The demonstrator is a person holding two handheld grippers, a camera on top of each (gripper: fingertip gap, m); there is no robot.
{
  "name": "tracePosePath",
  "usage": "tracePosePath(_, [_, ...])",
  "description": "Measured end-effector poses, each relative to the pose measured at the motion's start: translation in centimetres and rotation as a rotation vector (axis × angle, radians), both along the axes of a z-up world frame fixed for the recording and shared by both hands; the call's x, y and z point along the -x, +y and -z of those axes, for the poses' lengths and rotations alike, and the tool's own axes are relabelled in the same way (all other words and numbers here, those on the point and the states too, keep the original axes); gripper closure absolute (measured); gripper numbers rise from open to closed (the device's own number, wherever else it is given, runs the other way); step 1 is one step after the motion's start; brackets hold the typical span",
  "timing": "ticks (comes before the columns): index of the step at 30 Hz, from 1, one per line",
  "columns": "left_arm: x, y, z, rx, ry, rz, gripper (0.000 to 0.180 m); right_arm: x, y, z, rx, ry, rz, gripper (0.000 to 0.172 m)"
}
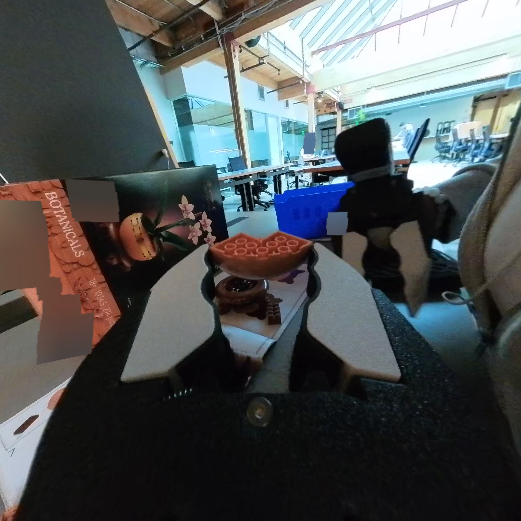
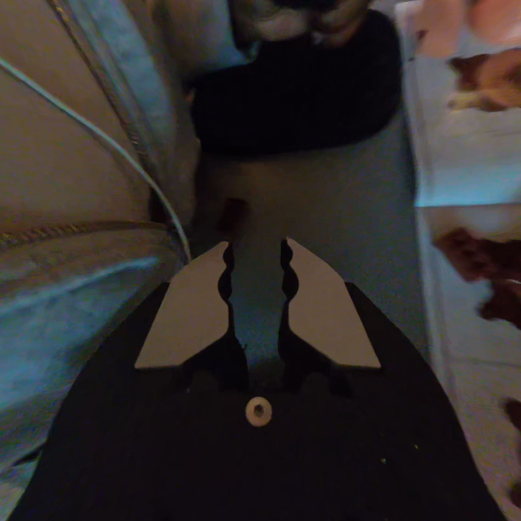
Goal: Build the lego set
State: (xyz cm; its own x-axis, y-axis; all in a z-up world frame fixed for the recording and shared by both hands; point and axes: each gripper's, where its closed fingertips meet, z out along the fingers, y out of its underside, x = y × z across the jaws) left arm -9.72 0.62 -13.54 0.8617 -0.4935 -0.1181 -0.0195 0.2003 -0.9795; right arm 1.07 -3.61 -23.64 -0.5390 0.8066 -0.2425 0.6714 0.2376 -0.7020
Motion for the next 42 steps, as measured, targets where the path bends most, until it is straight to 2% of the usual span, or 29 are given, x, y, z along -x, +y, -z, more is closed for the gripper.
tracePosePath(3, [-0.1,0.0,0.0,-0.010,0.019,-0.015,0.117,-0.6,-2.9,0.9,-0.008,0.020,-0.016,0.142])
tracePosePath(5, [-0.1,-0.1,-0.1,-0.020,0.025,-0.022,0.117,-0.9,-3.3,2.0,-0.095,0.049,0.011,0.147])
tracePosePath(8, [0.0,-0.2,-0.2,-0.029,0.024,-0.032,0.117,-0.3,-3.4,2.4,-0.201,0.123,0.078,0.148])
tracePosePath(13, [-0.4,-0.4,-0.2,-0.039,0.046,-0.024,0.117,0.6,-3.9,3.2,-0.256,0.105,0.173,0.143])
tracePosePath(14, [-0.5,-0.5,-0.1,-0.041,0.055,-0.021,0.117,0.9,-3.9,3.2,-0.257,0.112,0.181,0.145])
tracePosePath(15, [-0.6,-0.6,-0.1,-0.041,0.065,-0.017,0.117,1.3,-3.8,3.1,-0.262,0.115,0.189,0.155])
tracePosePath(18, [-1.2,-0.8,0.1,-0.032,0.079,0.022,0.117,1.9,-2.8,3.0,-0.301,0.092,0.177,0.156])
tracePosePath(22, [-1.7,-0.6,0.7,0.013,0.085,0.062,0.118,3.2,1.6,2.1,-0.368,0.106,0.193,0.156])
tracePosePath(27, [-1.5,-0.5,0.8,0.044,0.041,0.087,0.117,4.4,5.3,2.7,-0.409,0.077,0.134,0.156])
tracePosePath(29, [-1.1,-0.4,0.6,0.055,0.000,0.085,0.117,4.6,5.6,3.2,-0.431,0.067,0.089,0.156])
tracePosePath(35, [0.6,0.1,0.0,0.086,-0.142,0.060,0.118,4.9,5.6,3.3,-0.331,0.048,0.100,0.153])
tracePosePath(36, [0.7,0.2,0.0,0.092,-0.152,0.056,0.118,4.8,5.6,3.3,-0.316,0.041,0.103,0.149])
tracePosePath(42, [0.8,0.3,0.2,0.103,-0.158,0.056,0.118,4.6,5.1,3.4,-0.263,0.000,0.095,0.155])
